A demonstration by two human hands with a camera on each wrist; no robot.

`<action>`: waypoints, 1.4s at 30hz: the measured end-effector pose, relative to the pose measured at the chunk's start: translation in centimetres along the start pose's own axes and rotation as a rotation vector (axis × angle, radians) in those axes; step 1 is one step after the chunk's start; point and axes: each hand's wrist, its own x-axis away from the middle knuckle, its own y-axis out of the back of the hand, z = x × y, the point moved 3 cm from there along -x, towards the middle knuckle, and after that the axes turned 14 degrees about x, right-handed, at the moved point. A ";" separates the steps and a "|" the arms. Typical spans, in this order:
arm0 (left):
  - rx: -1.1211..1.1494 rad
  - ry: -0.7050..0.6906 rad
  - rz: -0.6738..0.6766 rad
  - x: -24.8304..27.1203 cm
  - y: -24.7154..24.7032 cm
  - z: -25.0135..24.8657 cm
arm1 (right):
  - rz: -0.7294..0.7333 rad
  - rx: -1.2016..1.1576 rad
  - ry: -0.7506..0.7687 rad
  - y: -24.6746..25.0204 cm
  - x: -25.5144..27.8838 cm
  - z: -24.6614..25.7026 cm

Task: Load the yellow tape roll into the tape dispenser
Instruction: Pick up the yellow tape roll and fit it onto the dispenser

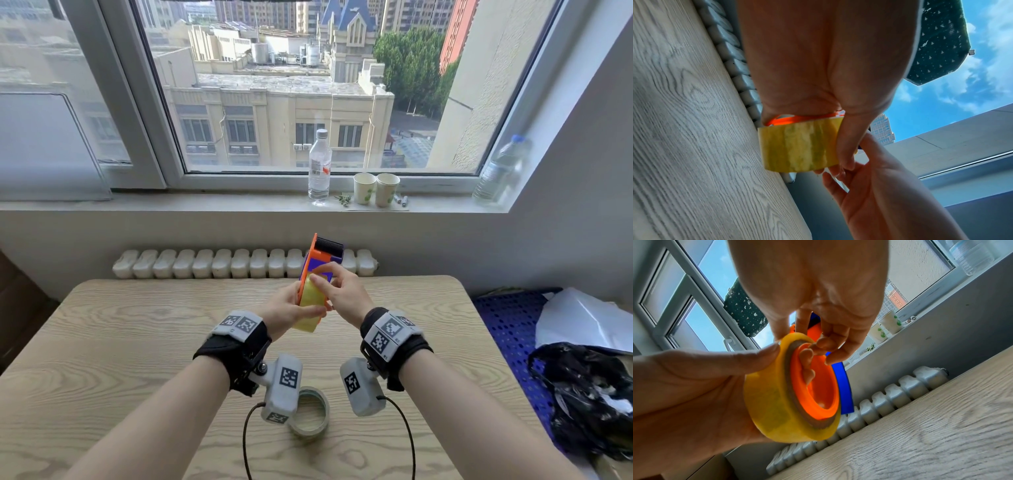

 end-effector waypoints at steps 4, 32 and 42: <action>-0.031 0.006 -0.026 -0.1 0.2 0.4 | -0.033 0.078 -0.001 0.1 0.3 0.2; -0.057 0.021 -0.125 -0.1 0.9 1.4 | 0.058 0.255 0.178 -1.3 0.7 0.6; -0.029 0.004 -0.143 0.2 1.2 1.0 | 0.086 0.379 0.251 -1.0 1.6 1.2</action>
